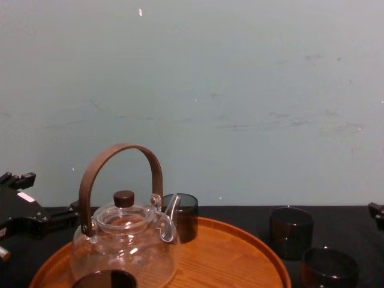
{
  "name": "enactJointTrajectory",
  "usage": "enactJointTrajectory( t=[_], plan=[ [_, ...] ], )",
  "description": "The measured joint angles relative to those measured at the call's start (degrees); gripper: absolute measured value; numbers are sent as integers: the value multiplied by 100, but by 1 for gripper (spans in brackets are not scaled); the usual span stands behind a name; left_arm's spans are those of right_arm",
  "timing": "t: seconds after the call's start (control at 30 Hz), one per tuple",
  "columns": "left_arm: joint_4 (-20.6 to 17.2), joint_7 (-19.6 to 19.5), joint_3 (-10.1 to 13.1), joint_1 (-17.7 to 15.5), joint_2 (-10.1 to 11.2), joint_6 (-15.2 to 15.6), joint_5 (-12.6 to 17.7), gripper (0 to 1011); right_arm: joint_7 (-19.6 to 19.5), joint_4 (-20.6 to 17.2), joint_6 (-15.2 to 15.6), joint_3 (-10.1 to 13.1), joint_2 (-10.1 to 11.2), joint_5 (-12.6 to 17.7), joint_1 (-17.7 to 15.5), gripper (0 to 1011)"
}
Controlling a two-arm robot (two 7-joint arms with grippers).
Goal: Pick up the glass from the table and place it on the tray.
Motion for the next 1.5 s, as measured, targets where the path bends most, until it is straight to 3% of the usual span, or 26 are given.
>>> enactJointTrajectory(
  t=[1.5],
  plan=[
    [0,0,0,0,0,0,0,1001,0,0,0,0,0,0,0,1002]
  ],
)
